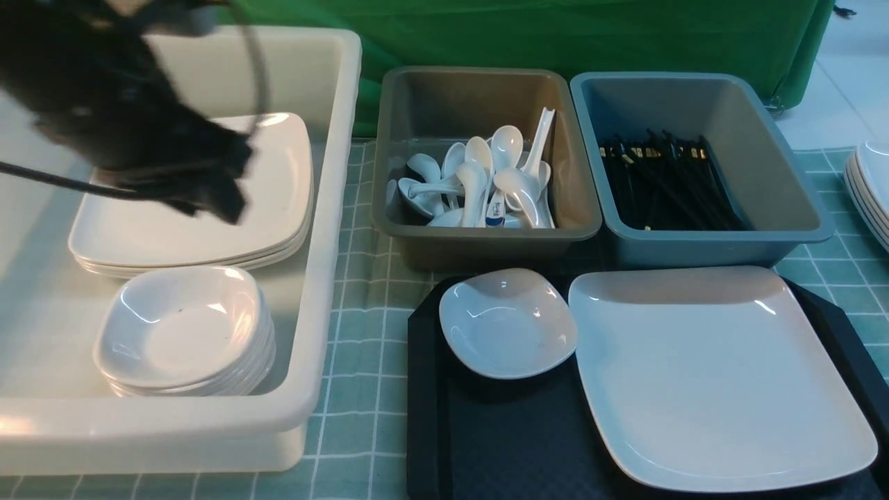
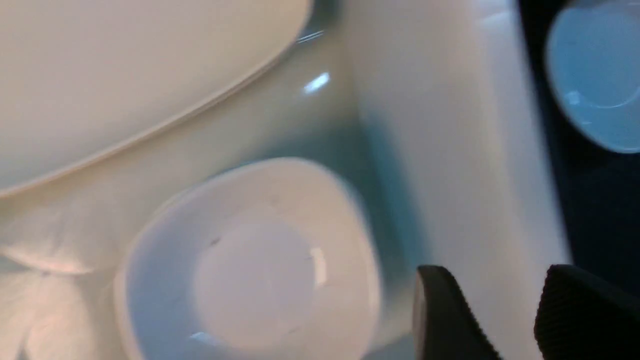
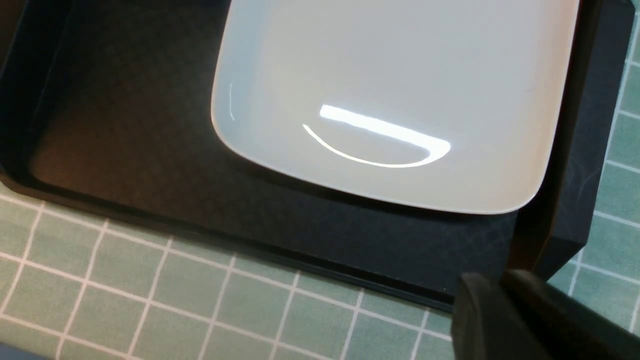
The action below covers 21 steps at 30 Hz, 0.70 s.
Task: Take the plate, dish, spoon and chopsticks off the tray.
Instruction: Use the left arm to grab a small plate from the dinner plate
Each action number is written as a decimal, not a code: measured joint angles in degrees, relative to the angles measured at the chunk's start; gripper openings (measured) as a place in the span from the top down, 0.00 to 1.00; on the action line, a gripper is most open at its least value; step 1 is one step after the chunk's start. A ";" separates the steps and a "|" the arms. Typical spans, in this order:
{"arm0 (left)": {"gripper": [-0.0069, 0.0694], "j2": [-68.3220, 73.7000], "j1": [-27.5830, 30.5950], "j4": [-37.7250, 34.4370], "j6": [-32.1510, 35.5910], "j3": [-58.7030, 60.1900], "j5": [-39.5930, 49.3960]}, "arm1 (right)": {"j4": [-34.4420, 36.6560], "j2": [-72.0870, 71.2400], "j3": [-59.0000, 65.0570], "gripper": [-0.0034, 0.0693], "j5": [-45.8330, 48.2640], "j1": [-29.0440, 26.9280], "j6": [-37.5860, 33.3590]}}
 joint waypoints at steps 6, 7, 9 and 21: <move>0.62 7.68 -15.50 1.07 -11.57 -2.79 -8.60 | 0.05 0.00 0.00 0.83 0.00 0.00 0.00; 0.61 8.12 -15.82 1.07 -11.74 -2.79 -8.65 | 0.05 0.00 0.00 0.83 0.00 0.00 0.00; 0.55 12.34 -17.93 1.71 -12.82 -4.78 -8.66 | 0.05 0.00 0.00 0.83 -0.12 0.00 -0.05; 0.30 26.90 -23.67 -0.55 -0.62 -9.15 -8.62 | 0.05 0.00 0.00 0.83 -1.98 0.00 -0.05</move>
